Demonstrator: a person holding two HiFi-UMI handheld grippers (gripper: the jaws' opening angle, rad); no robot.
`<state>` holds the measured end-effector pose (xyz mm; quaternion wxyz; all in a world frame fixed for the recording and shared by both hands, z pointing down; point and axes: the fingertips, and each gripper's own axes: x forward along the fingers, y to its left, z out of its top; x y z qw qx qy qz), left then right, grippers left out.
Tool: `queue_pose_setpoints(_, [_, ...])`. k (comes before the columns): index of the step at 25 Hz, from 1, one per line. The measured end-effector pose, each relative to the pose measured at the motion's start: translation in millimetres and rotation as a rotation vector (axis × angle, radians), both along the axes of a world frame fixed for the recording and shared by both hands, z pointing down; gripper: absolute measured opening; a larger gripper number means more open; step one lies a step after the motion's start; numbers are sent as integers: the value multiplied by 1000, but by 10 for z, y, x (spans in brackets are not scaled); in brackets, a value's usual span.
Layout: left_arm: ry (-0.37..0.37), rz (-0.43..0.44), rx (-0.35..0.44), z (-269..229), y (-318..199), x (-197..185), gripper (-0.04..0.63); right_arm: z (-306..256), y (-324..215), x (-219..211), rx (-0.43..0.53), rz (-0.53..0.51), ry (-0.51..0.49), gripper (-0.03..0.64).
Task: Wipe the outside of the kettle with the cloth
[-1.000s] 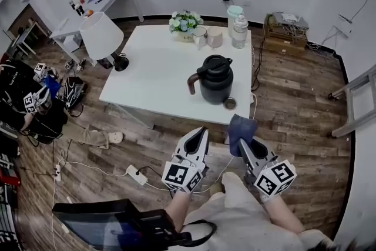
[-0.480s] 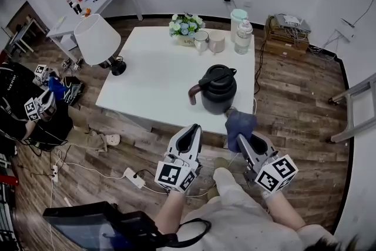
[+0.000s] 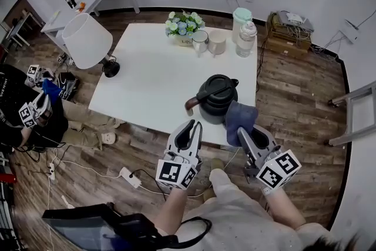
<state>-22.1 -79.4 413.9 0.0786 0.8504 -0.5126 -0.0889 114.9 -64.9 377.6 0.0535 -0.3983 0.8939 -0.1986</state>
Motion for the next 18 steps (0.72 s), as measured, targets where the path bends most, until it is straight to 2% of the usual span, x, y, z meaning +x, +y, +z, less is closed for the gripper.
queue_pose_setpoints(3, [-9, -2, 13, 39, -168, 76, 63, -141, -222, 3, 2, 22, -70, 55])
queue_pose_setpoints(7, [-55, -5, 40, 49, -332, 143, 63, -323, -505, 100, -40, 48, -264, 55])
queue_pose_setpoints(10, [-82, -32, 57, 37, -369, 140, 20, -282, -657, 184, -98, 70, -395, 55])
queue_pose_setpoints(12, [-82, -51, 52, 65, -395, 128, 8, -117, -713, 220, -131, 94, -389, 55])
queue_pose_setpoints(18, [-70, -53, 51, 114, -472, 191, 8, 420, -786, 295, -215, 144, -282, 55])
